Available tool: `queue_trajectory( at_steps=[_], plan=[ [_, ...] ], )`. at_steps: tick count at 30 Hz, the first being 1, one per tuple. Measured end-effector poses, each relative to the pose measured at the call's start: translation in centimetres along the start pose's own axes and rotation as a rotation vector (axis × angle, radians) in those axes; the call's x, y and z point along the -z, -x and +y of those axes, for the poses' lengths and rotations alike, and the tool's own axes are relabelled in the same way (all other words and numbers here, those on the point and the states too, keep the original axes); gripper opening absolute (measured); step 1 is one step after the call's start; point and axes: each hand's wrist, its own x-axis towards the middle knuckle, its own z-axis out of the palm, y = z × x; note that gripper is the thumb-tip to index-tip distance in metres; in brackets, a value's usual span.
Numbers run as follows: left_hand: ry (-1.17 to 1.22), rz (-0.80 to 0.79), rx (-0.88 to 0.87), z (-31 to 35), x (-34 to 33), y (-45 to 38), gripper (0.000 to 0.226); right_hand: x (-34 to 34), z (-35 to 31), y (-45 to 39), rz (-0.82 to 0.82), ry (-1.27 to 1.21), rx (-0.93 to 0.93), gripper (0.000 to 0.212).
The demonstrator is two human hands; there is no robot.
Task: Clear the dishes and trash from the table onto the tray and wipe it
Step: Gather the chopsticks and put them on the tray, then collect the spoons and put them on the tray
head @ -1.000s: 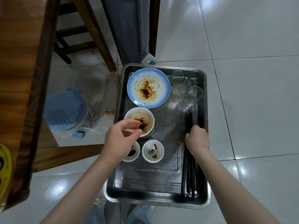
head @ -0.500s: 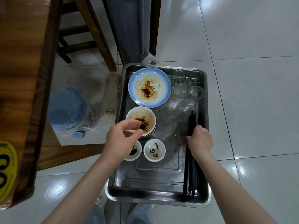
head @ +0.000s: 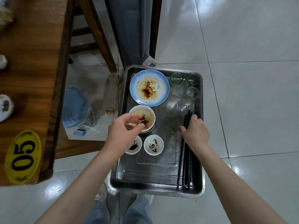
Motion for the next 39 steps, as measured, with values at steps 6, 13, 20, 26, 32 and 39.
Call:
queue_trajectory(
  at_steps=[6, 13, 20, 26, 32, 39],
  plan=[
    [-0.028, 0.033, -0.051, 2.7, 2.1, 1.1, 0.023, 4.8, -3.3, 2.5, 0.058, -0.147, 0.166, 0.042],
    [-0.179, -0.017, -0.186, 8.0, 5.9, 6.2, 0.046, 13.0, -5.8, 9.1, 0.103, -0.325, 0.362, 0.061],
    [-0.297, 0.065, -0.327, 13.4, 14.6, 13.3, 0.066, 22.3, -9.8, 16.5, 0.181, -0.306, 0.602, 0.072],
    [-0.293, 0.217, -0.289, 14.8, 22.5, 19.8, 0.070, 25.9, -13.5, 22.5, 0.157, -0.256, 0.734, 0.078],
    [-0.263, 0.367, -0.194, 13.6, 28.4, 25.3, 0.072, 26.8, -17.6, 27.5, 0.067, -0.239, 0.848, 0.078],
    [-0.176, 0.557, -0.165, 11.0, 37.2, 29.7, 0.074, 26.5, -26.5, 32.1, 0.054, -0.216, 0.973, 0.078]
  ],
)
